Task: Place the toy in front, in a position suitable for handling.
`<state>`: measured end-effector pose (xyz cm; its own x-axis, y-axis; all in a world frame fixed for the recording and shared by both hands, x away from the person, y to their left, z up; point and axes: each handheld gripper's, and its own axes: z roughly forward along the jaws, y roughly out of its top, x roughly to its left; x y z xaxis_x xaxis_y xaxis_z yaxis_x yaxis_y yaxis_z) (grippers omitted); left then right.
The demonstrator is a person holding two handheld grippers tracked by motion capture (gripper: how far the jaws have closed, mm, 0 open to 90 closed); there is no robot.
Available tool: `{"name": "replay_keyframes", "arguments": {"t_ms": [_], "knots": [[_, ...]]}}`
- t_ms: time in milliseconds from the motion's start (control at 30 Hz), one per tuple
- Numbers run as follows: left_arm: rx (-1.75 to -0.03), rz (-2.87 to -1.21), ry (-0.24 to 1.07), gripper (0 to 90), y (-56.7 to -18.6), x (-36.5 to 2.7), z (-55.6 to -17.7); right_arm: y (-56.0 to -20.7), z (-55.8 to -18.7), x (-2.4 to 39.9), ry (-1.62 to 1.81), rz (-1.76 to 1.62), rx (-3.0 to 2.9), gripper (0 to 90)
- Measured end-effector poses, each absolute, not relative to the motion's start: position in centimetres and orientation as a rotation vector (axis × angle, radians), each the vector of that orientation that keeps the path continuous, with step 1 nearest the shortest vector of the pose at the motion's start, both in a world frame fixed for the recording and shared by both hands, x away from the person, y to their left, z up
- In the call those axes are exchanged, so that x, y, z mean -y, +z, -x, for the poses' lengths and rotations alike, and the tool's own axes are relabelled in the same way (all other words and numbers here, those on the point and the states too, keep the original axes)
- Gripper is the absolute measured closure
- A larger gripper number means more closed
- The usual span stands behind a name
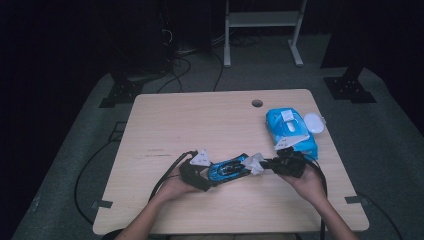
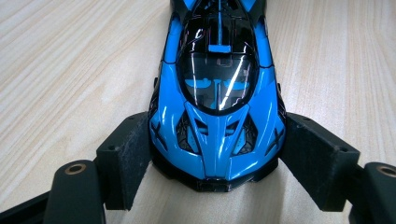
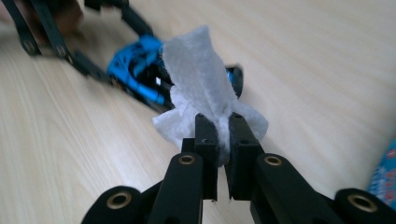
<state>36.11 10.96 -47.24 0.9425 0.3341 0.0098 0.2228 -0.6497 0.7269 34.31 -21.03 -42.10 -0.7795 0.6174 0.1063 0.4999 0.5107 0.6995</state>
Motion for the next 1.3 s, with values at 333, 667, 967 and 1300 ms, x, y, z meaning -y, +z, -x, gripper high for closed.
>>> {"name": "replay_keyframes", "arguments": {"t_ms": [333,667,967,1300], "knots": [[-0.394,-2.298,0.176,25.7,-47.3,-11.0,-36.1,-44.0,-35.7,18.1,1.058,-0.936,-2.622,66.9],[-0.391,-2.301,0.179,25.7,-47.3,-10.9,-36.1,-44.3,-35.1,17.4,1.123,-0.875,-2.536,77.7],[-0.395,-2.299,0.176,25.7,-47.3,-10.9,-36.1,-44.5,-34.8,13.4,1.200,-0.778,-2.603,82.2],[-0.392,-2.297,0.178,25.7,-47.3,-10.9,-36.1,-44.1,-36.0,16.6,1.138,-0.887,-2.589,82.9]]}}
